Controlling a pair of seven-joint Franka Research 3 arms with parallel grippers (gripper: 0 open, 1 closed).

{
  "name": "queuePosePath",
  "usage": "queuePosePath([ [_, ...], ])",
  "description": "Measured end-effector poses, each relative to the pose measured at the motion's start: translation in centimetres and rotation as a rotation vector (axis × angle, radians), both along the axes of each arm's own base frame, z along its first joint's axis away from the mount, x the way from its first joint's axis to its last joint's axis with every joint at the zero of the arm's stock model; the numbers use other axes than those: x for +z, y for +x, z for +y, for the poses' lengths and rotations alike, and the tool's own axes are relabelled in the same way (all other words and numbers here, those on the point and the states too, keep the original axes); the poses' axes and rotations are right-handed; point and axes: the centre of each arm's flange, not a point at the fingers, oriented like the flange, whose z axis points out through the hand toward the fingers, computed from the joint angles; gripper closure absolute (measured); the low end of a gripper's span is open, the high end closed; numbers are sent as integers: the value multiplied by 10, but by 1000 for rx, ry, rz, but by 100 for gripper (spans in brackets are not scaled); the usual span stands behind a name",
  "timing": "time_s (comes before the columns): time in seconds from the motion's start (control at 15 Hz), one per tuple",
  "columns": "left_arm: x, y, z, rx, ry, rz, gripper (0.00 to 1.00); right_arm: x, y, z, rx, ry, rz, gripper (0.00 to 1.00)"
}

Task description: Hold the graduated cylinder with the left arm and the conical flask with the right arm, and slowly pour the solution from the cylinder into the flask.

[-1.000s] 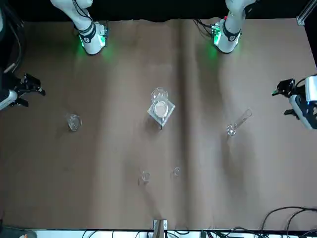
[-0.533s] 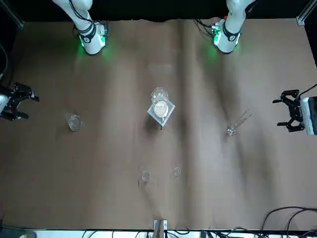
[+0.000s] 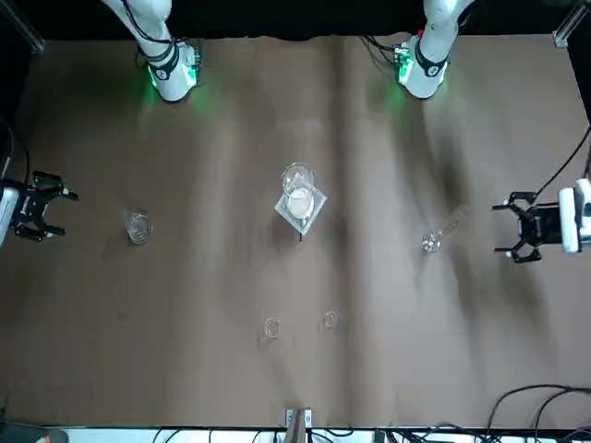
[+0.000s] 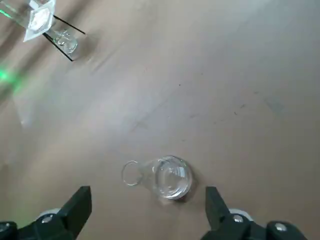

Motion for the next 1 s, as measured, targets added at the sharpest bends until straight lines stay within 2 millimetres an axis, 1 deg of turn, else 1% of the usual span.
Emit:
queuePosePath([
  [0.2,-61,-3,-11,10,-124,46,0,-25,-5,-21,57,55,-69,0],
  [0.27,-89,-4,-21,10,-183,61,1,-46,-9,-33,91,99,-121,0],
  [0.4,-97,-6,-28,-11,-213,55,1,-72,-11,-39,130,147,-171,0],
  [0.67,-103,-10,-32,-63,-257,-21,1,-133,-16,-45,200,234,-249,0],
  [0.8,-109,-10,-37,-76,-269,-29,1,-158,-22,-53,234,271,-324,0],
  [1.0,-117,-10,-50,-106,-286,-55,1,-194,-34,-65,273,315,-444,0],
])
